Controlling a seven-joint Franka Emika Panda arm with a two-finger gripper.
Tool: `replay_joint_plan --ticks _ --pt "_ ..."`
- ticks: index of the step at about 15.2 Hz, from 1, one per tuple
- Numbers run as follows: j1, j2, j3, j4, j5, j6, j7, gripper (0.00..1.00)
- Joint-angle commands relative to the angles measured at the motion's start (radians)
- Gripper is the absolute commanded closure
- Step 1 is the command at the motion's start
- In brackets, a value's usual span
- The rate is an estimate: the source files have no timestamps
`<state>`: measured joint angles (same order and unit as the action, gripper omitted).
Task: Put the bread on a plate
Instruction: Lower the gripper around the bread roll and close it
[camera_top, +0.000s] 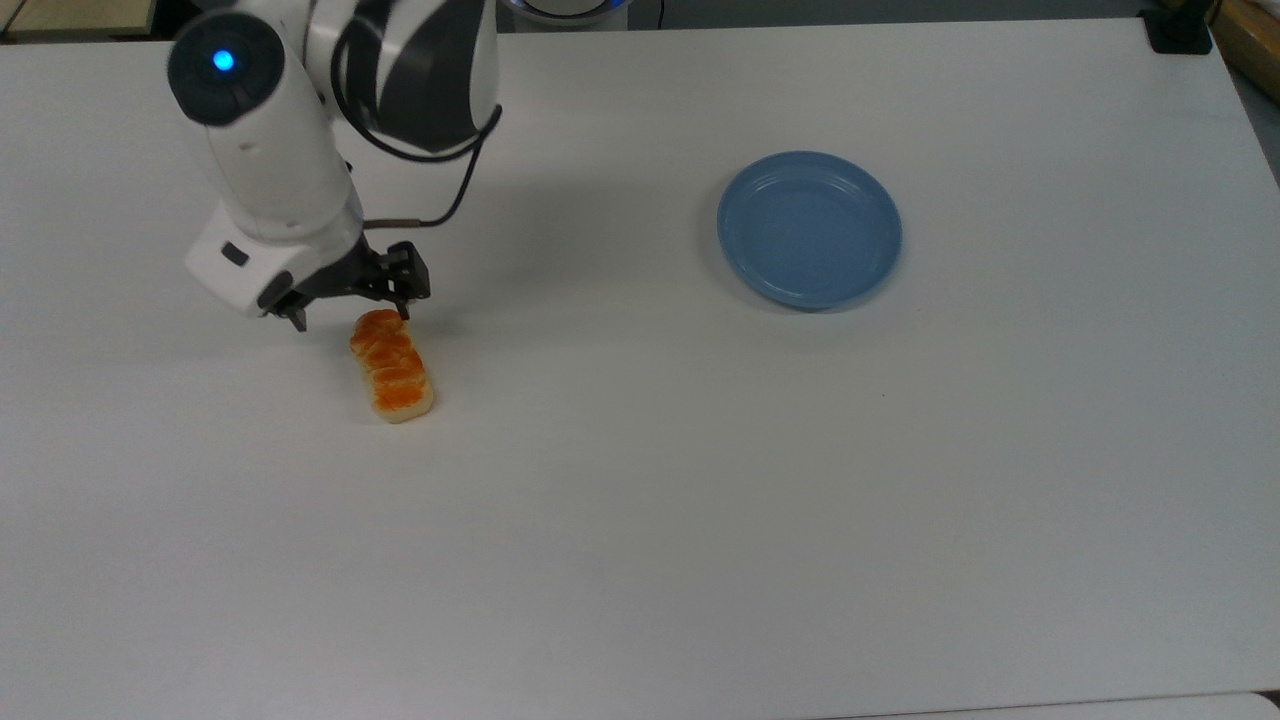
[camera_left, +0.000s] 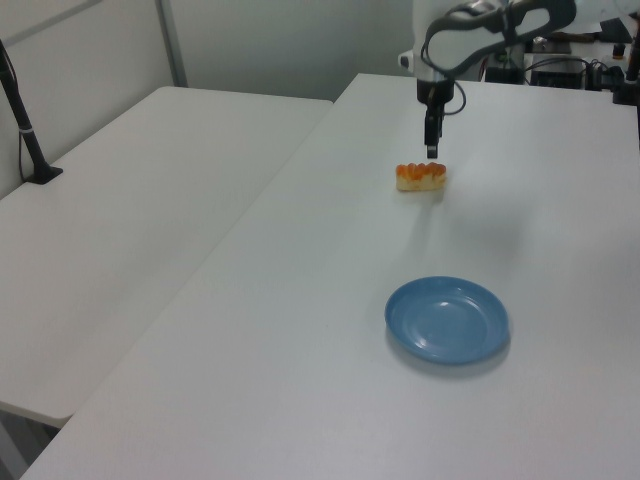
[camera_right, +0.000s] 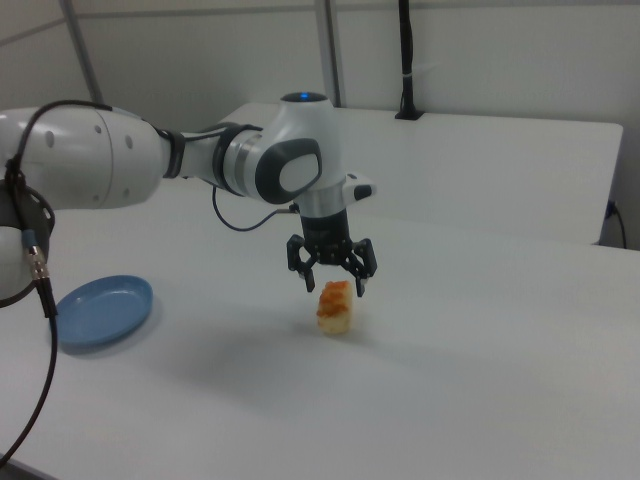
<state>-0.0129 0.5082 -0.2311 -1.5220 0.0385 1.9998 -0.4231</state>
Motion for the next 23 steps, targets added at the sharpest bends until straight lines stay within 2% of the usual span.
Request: replay_joint_plan --ticks 1,9,12,14,15,17,19,22,23 --pt "0.016 -0.010 -0.017 -0.029 -0.003 0.017 -0.008 0.00" --pt "0.022 0.015 -0.017 -0.067 -0.032 0.089 -0.008 0.00" --pt "0.022 0.027 -0.016 -0.069 -0.035 0.102 0.007 0.07" --pt "0.024 0.033 -0.014 -0.069 -0.038 0.108 0.017 0.08" --pt "0.024 0.035 -0.013 -0.069 -0.042 0.108 0.026 0.12" --pt "0.024 0.039 -0.010 -0.067 -0.055 0.111 0.041 0.26" --pt "0.025 0.044 -0.008 -0.069 -0.057 0.134 0.072 0.31" --pt "0.030 0.053 -0.007 -0.069 -0.058 0.151 0.096 0.47" --pt "0.030 0.052 -0.007 -0.069 -0.058 0.151 0.098 0.48"
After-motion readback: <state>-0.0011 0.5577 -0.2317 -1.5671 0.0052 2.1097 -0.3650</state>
